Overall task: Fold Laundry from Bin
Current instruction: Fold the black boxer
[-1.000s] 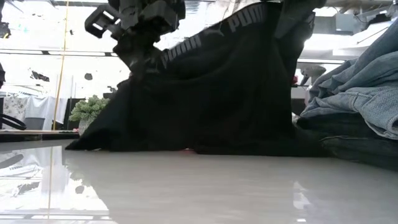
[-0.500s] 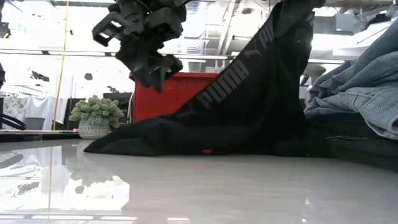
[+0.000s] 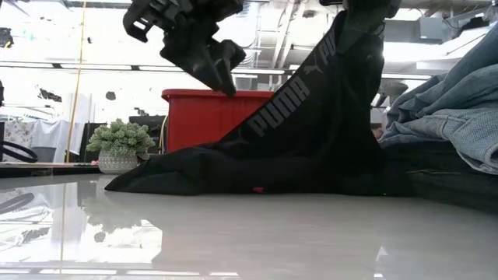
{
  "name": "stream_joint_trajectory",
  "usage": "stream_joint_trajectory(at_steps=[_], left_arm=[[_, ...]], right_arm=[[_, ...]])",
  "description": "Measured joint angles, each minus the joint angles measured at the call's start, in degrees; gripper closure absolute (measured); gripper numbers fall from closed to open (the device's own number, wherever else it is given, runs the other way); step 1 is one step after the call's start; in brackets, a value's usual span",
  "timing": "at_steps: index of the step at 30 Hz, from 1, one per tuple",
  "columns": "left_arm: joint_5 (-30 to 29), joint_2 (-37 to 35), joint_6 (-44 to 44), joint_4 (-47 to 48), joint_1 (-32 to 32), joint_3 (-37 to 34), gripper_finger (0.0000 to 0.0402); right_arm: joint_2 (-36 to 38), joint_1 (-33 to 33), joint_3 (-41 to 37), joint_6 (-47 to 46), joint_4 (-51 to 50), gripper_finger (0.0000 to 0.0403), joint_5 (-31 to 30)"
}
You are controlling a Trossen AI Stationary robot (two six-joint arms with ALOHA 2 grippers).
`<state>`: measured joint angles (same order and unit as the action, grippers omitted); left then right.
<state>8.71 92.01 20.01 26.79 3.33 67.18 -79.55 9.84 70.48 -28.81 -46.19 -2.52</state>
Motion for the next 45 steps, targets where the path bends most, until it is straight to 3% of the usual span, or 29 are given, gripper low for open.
stream_joint_trajectory(at_steps=[8,13,23,30,39,45], left_arm=[[-12.88,0.11,-15.00,-19.54,6.62,-12.42,0.0271],[-22.01,-0.46,-18.30,-18.18,11.39,-13.14,0.0271],[-32.92,-2.94,-27.01,-14.17,16.16,-13.09,0.0271],[-34.79,-3.35,-28.24,-15.05,15.56,-13.05,0.0271],[-34.51,-3.35,-28.27,-16.63,11.95,-13.05,0.0271],[-25.40,-3.35,-26.57,-17.81,8.80,-13.05,0.0271]], right_arm=[[-0.01,-0.54,0.00,2.45,-0.01,0.0387,0.16],[-0.35,-3.58,0.00,-4.68,-1.83,0.0387,-4.71],[-6.47,-10.41,-0.09,-16.08,-8.11,0.0387,-4.77],[-13.96,-15.83,-0.09,-22.39,-13.01,0.0387,-4.84],[-19.54,-23.24,-0.09,-15.55,-15.28,0.0387,-3.61],[-21.15,-27.98,-0.09,-10.14,-14.15,0.0387,-2.19]])
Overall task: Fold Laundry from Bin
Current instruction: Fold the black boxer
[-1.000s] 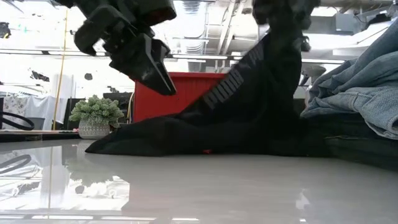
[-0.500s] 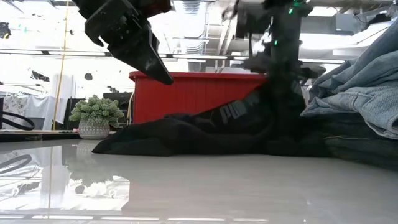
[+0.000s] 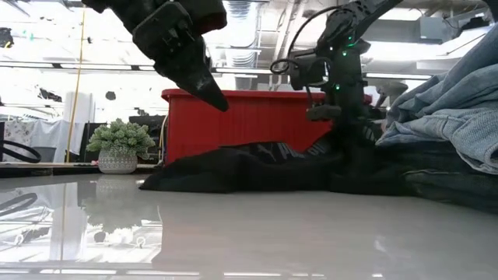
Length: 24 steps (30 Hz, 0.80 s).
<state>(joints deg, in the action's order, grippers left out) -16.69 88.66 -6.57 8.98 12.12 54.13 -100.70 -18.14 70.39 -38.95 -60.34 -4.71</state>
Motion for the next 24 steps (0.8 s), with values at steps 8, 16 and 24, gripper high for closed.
stream_joint_trajectory(at_steps=[8,16,24], left_arm=[[8.17,0.00,5.68,-3.62,-5.20,0.00,0.0268],[15.87,0.42,10.60,-3.30,-5.60,0.00,0.0198],[8.16,1.49,13.44,-3.38,-6.11,0.05,0.0122]], right_arm=[[0.06,-2.41,0.02,3.91,3.22,0.0387,0.96],[0.08,-2.38,0.01,6.07,3.96,0.0387,2.03],[0.08,-2.38,0.02,6.53,4.96,0.0387,3.28]])
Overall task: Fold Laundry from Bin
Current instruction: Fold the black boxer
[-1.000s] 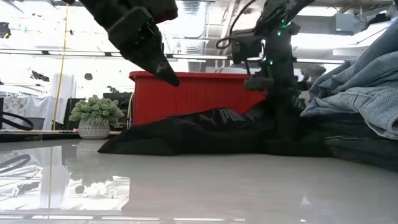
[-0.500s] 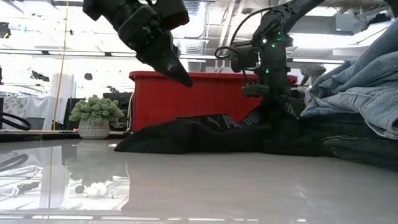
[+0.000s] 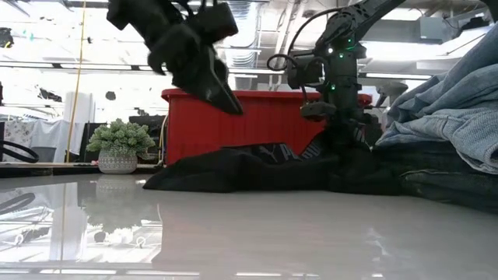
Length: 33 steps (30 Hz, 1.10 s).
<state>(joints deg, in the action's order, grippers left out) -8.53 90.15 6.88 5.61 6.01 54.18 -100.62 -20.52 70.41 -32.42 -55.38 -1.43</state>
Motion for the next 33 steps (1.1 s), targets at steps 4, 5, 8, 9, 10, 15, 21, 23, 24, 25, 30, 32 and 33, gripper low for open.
stream_joint_trajectory(at_steps=[4,5,8,9,10,15,21,23,24,25,30,32,33], left_arm=[[-1.36,1.81,-1.79,-0.28,0.04,-0.10,0.0108],[-1.35,1.88,-1.77,-0.32,0.24,-0.08,0.0106],[-3.94,2.43,-1.51,-1.20,0.61,-0.04,0.0105],[-4.65,2.54,-1.58,-1.16,0.58,-0.03,0.0105],[-4.74,2.60,-1.58,-0.93,0.54,-0.06,0.0105],[-4.24,4.34,-1.29,-2.31,0.58,-0.14,0.0105],[-4.79,6.91,-1.81,-5.64,0.64,0.09,0.0105],[-4.85,8.16,-1.97,-5.33,0.70,-0.10,0.0105],[-5.00,8.93,-1.99,-6.23,0.73,-0.10,0.0105],[-5.23,9.43,-2.16,-6.77,0.73,-0.06,0.0105],[-6.06,11.36,-3.55,-5.69,0.73,-0.09,0.0105],[-6.37,11.34,-3.64,-5.86,0.73,-0.12,0.0105],[-7.00,11.27,-3.67,-6.21,0.73,0.00,0.0105]], right_arm=[[0.00,0.01,0.00,0.13,0.76,0.0387,0.09],[0.00,-0.01,0.00,0.15,0.84,0.0387,0.11],[0.02,-0.01,0.00,0.37,1.04,0.0387,0.19],[0.02,-0.01,-0.01,0.72,1.12,0.0387,0.37],[0.02,-0.01,-0.01,0.83,1.18,0.0387,0.73],[0.02,-0.26,0.00,1.00,1.47,0.0387,1.75],[0.02,-0.25,0.00,1.61,1.76,0.0387,1.75],[0.02,-0.23,0.00,1.64,1.88,0.0387,1.75],[0.02,-0.26,-0.02,1.84,1.86,0.0387,1.77],[0.02,-0.26,0.00,2.28,1.86,0.0387,1.98],[0.02,-0.26,0.00,2.54,2.13,0.0387,2.86],[0.02,-0.26,-0.01,2.87,2.16,0.0387,2.89],[0.02,-0.26,-0.01,3.01,2.23,0.0387,2.89]])
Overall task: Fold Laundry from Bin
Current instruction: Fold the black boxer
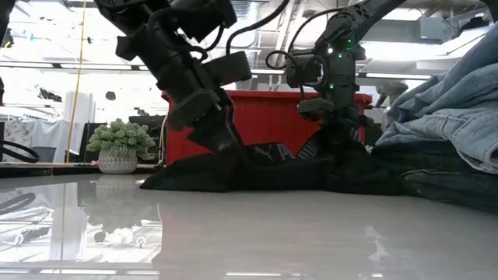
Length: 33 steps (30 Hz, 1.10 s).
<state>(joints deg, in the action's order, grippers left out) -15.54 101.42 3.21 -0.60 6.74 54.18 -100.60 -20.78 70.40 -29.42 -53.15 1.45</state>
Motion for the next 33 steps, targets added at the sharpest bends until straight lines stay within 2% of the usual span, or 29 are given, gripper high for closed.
stream_joint_trajectory(at_steps=[7,20,33], left_arm=[[-2.55,-0.61,-0.24,1.30,0.07,3.35,0.0105],[-6.75,-0.61,-4.39,3.17,0.00,2.72,0.0105],[-6.02,-0.02,-8.97,3.39,0.00,1.74,0.0105]], right_arm=[[0.00,0.00,0.00,0.18,0.02,0.0387,0.03],[0.00,0.00,0.01,1.61,0.18,0.0387,0.11],[0.00,0.00,0.00,2.96,0.27,0.0387,0.20]])
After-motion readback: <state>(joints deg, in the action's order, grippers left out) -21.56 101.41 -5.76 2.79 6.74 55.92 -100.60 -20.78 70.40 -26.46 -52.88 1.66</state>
